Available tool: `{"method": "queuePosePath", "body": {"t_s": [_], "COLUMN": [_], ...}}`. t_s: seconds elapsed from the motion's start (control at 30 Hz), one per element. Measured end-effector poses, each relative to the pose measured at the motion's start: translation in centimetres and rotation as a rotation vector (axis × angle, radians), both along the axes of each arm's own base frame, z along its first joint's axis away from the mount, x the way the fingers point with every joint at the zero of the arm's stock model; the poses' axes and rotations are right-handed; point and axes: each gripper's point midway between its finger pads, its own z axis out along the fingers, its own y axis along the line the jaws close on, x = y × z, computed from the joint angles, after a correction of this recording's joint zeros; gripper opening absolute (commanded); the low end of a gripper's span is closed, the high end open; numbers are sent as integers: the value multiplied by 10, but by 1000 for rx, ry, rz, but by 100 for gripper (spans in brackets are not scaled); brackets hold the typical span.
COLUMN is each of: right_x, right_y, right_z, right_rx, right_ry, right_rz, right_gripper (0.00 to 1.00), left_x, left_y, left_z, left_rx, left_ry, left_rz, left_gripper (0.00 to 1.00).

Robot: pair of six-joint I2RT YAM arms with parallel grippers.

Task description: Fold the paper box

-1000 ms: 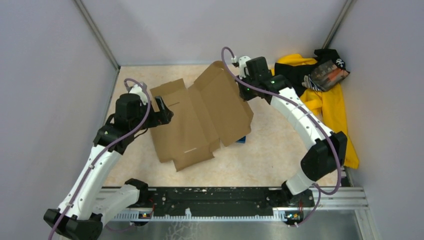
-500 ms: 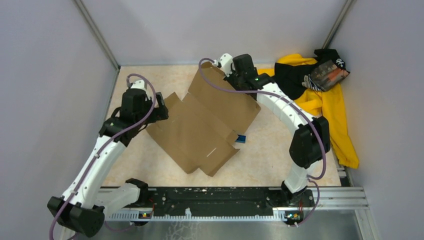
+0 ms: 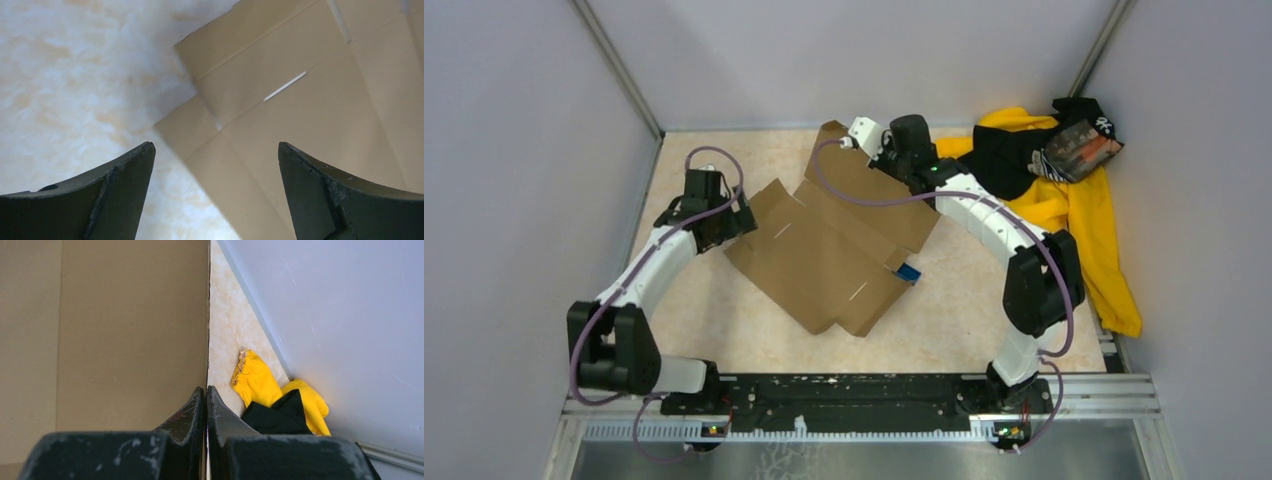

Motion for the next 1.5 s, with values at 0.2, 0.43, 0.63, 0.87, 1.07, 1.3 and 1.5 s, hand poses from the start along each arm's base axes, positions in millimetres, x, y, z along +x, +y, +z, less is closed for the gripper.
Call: {"method": "queuePosePath", "body": {"t_s": [0.2,0.43,0.63,0.87,1.07,1.3,1.5], "right_x": [-11,-27,-33,-35,-37,-37,-38], "right_y": [2,2,4,6,6,8,8], "right_z": [9,17,22,22,12,12,11], "right_rx": [7,28,47,66,85,126,152], "right_ry": [-11,-19,-25,-30,-14,-6,7], "right_rz": [55,98,123,129,119,98,79], "right_gripper": [0,0,0,0,0,0,0], "left_x": [52,102,133,104,75,44,29], "left_y": [-16,4,24,17,-9,-51,-72], "left_z": [0,42,26,-52,-78,-89,-65], "left_rx": [-55,-57,-83,-168,-280,-400,-485], "left_ry": [-25,-163,-135,102,199,257,209], "left_rz": [-11,-1,-16,-52,-114,-230,-315], "left_gripper": [98,95,71,55,54,55,56]}}
